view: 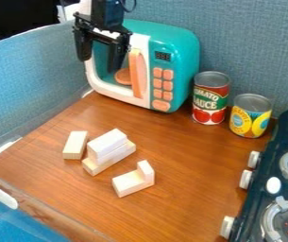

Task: Take the block off of the tower

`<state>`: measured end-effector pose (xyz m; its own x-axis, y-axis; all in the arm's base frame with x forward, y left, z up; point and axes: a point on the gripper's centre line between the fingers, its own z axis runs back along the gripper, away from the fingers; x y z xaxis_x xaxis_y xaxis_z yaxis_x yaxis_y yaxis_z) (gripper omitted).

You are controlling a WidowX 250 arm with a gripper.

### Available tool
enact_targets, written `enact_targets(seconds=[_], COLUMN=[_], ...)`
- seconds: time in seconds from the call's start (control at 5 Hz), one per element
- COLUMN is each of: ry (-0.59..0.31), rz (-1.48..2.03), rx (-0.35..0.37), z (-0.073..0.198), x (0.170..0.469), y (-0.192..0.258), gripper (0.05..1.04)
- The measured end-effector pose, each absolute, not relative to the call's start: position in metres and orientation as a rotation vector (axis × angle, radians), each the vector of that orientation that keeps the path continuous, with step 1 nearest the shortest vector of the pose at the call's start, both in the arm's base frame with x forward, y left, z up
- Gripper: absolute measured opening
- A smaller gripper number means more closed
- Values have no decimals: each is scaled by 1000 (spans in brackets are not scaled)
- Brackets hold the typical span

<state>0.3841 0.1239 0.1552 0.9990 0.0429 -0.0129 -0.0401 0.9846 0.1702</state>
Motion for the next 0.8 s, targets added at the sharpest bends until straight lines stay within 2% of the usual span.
enact_targets(seconds=[0.2, 0.4, 0.6, 0.8], ry=[52, -55, -123, -125], rz=[31, -151, -180, -155], rx=[162, 216, 176, 125], z=[135, 119, 126, 122], x=[384, 374, 367, 358], y=[124, 108, 92, 87], gripper=[1000, 1000, 1000, 1000])
